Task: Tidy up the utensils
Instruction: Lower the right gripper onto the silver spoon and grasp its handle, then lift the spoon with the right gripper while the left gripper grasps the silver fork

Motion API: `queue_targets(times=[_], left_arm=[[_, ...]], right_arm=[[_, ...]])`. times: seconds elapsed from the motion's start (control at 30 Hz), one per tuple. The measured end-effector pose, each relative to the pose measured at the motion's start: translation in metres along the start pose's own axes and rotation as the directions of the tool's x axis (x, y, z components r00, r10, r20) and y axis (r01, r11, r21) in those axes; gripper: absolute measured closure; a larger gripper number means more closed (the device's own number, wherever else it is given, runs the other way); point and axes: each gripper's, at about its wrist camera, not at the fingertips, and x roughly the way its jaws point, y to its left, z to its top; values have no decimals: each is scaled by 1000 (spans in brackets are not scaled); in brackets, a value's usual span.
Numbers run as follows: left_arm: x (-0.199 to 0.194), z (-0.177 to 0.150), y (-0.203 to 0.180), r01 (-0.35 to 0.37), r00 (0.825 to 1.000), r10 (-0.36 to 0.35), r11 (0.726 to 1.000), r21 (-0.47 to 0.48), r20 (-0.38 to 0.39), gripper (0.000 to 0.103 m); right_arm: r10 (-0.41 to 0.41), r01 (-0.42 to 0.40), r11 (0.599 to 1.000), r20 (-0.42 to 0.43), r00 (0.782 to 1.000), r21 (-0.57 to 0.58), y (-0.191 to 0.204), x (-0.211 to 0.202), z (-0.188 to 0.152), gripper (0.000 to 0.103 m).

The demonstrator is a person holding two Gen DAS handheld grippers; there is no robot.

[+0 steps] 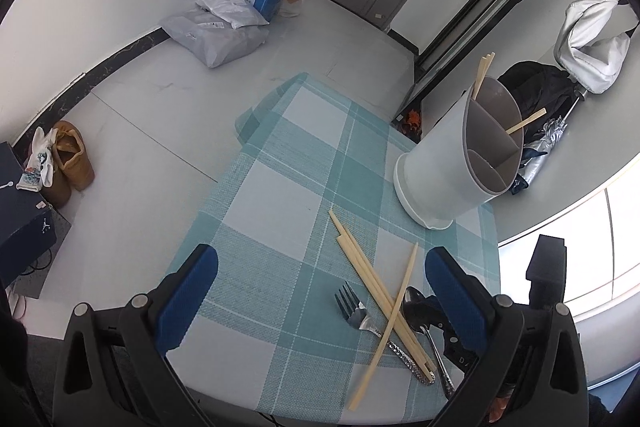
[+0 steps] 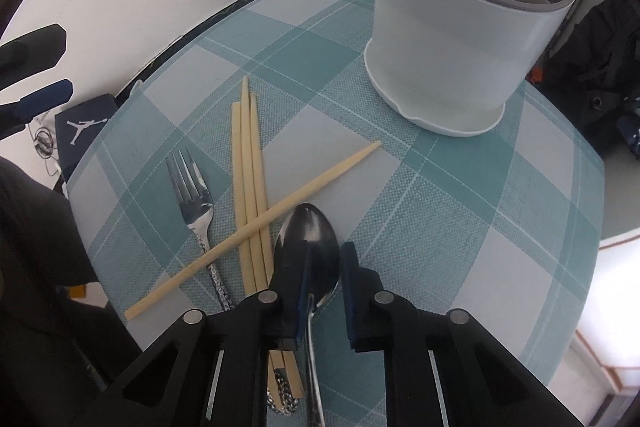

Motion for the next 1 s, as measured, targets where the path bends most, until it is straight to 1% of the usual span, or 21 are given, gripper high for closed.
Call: queue_targets(times=[0.1,0.2,0.27,0.43,0.67,0.77,0.8,0.87,1.0], left_arm=[[0,0,1,-4,1000,4,1000,-3,0,1],[0,1,4,-4,1000,3,1000,-16,-3,1],[0,1,5,-2,1000,2,1000,-25,-5,1],[0,0,6,-6,1000,6,1000,-28,-4,1],[1,0,11,-11,1000,10,999,-46,-13,1],[1,1,12,-12,1000,12,999,-52,-16,1],[1,1,12,-12,1000,11,998,-55,-16,1],[2,1,11,-14,1000,13,998,-54,-16,1],[3,1,10,-17,1000,16,999,-52,-21,1]], right_arm=[[26,-27,999,13,1000,23,-5,-7,1,99],[43,-44,999,26,999,18,-4,-16,1,103],[53,-53,999,24,998,9,-2,-19,0,103],[45,-44,998,20,999,-41,9,-24,-9,103],[51,-52,995,-10,999,-89,17,-19,-5,102],[58,-57,993,1,998,-105,21,-21,-3,102],[52,-51,992,7,999,-117,23,-23,-4,103],[17,-13,991,29,999,-130,24,-25,-5,103],[-32,40,992,73,997,-117,15,-34,-6,103]])
